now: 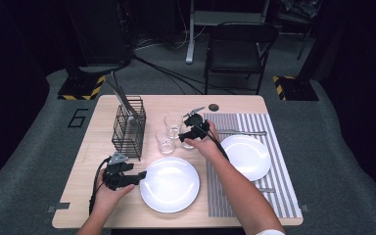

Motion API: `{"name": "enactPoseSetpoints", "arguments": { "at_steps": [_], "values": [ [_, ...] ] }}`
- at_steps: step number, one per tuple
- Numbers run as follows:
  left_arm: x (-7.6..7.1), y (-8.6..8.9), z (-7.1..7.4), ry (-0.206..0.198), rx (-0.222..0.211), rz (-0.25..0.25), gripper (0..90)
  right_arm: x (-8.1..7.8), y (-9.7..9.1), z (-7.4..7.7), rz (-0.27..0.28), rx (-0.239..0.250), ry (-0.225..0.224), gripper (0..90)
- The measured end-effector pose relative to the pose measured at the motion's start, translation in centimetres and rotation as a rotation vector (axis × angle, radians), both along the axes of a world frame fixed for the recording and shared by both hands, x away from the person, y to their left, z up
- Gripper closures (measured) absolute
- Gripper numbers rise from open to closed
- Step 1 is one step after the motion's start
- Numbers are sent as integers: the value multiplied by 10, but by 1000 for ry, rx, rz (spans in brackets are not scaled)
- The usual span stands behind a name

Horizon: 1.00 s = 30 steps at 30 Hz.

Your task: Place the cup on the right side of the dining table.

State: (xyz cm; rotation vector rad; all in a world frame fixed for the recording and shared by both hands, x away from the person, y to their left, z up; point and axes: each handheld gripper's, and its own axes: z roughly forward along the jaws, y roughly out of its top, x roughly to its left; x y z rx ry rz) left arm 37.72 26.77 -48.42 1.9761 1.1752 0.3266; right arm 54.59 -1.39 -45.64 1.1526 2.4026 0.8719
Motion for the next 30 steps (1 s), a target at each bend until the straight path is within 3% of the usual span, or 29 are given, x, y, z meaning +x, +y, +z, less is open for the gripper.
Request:
{"name": "enactPoseSetpoints", "arguments": {
  "at_steps": [18,30],
  "values": [
    [0,-1,-1,-2,0,-1,315,-5,-2,19,0,25,-34,168],
    [0,-1,0,1,5,-1,315,-6,-8,28,-18,29,-31,168]
  ]
}}
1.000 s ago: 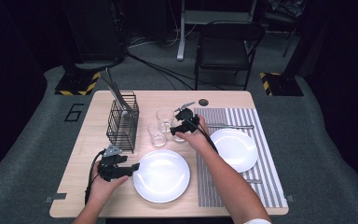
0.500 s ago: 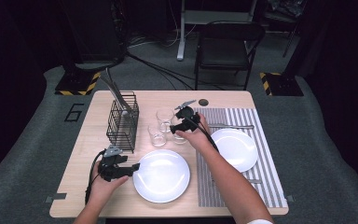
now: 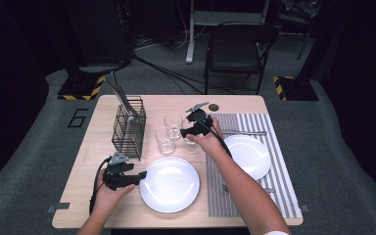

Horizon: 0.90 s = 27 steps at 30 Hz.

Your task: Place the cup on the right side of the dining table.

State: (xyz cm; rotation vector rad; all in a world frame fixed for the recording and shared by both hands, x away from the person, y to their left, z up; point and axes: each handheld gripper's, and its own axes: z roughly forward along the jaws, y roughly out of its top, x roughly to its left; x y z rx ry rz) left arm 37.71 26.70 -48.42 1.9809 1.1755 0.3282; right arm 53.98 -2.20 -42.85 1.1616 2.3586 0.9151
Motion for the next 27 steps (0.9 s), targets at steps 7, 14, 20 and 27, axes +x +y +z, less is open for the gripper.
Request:
{"name": "enactPoseSetpoints", "arguments": {
  "at_steps": [7,14,20,27],
  "values": [
    [0,0,0,1,0,1,316,0,-7,3,-9,-1,-6,169],
    [0,0,0,0,0,2,316,0,-16,6,-18,1,-12,169],
    [0,-1,-1,2,2,-2,315,1,-23,6,-33,3,-9,169],
    [0,-2,-2,3,1,1,315,1,-32,4,-48,4,-3,169]
  ]
}}
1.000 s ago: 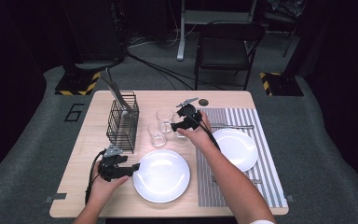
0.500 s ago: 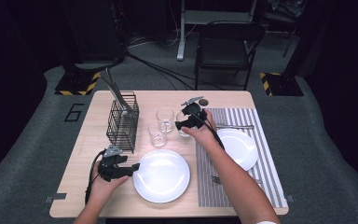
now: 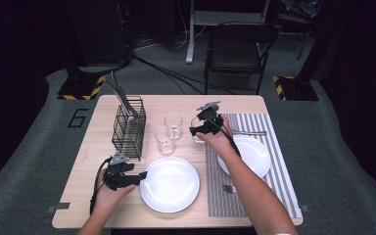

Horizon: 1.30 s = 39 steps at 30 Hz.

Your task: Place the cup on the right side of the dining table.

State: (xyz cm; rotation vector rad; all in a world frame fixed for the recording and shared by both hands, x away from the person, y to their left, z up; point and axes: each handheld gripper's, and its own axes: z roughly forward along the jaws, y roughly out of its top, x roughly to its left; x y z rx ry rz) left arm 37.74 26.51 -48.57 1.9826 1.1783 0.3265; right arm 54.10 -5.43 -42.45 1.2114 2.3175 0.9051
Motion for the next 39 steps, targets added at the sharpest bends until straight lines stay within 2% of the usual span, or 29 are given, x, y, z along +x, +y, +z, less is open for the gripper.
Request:
{"name": "enactPoseSetpoints", "arguments": {
  "at_steps": [10,21,28,39],
  "values": [
    [1,-1,-1,1,6,-4,316,0,-15,1,-34,1,0,169],
    [1,-2,-2,4,5,-1,315,1,-31,-5,-66,-2,9,169],
    [2,-2,-2,10,12,-9,315,4,-38,-10,-81,-4,6,169],
    [2,-1,-2,4,5,-6,315,7,-42,-20,-104,-12,28,168]
  ]
}}
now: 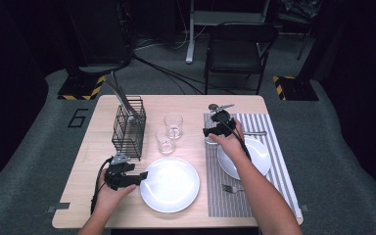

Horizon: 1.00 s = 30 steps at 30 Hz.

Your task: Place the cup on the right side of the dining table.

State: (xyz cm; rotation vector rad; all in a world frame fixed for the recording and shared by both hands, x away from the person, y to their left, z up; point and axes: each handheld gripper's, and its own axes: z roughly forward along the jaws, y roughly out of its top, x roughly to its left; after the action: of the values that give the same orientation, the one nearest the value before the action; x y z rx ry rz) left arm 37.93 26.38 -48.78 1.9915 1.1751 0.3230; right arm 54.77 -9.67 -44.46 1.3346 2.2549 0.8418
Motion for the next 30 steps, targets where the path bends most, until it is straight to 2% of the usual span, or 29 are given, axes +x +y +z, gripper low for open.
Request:
{"name": "enactPoseSetpoints", "arguments": {
  "at_steps": [17,30],
  "values": [
    [0,-1,0,6,0,4,315,3,-6,-10,-16,-4,16,168],
    [0,-1,0,4,2,4,315,3,-6,-11,-37,8,18,167]
  ]
}}
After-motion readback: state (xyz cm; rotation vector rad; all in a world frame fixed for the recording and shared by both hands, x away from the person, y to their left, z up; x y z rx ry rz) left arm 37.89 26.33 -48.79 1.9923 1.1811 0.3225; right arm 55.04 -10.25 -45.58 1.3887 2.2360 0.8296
